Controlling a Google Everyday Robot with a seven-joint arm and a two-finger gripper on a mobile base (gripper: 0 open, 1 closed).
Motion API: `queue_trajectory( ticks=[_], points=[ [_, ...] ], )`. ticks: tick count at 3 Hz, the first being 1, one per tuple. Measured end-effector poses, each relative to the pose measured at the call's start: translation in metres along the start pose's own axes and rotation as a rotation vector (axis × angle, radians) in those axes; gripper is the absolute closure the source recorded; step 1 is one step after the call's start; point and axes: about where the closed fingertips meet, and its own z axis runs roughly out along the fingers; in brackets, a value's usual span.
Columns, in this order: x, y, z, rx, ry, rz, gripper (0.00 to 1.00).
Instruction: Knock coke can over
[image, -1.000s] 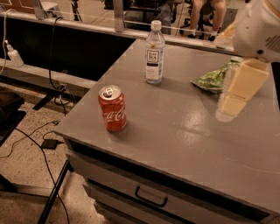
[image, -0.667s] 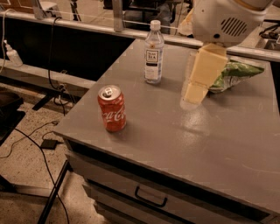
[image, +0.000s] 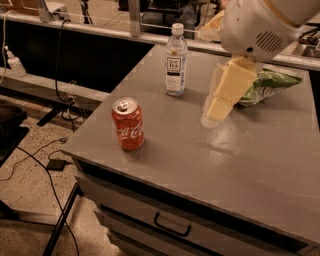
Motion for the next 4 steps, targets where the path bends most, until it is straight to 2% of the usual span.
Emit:
queue_trajectory(
  ticks=[1,2,3,4],
  points=[
    [-0.014,-0.012,0.018,0.040,-0.219,-0.044,0.00],
    [-0.040,-0.019,0.031,0.040,-0.392,-0.067,0.00],
    [-0.057,-0.023,0.045,0.002,-0.509,-0.065,0.00],
    [-0.070,-0.021,0.089,-0.109,-0.629,-0.020,0.00]
  ],
)
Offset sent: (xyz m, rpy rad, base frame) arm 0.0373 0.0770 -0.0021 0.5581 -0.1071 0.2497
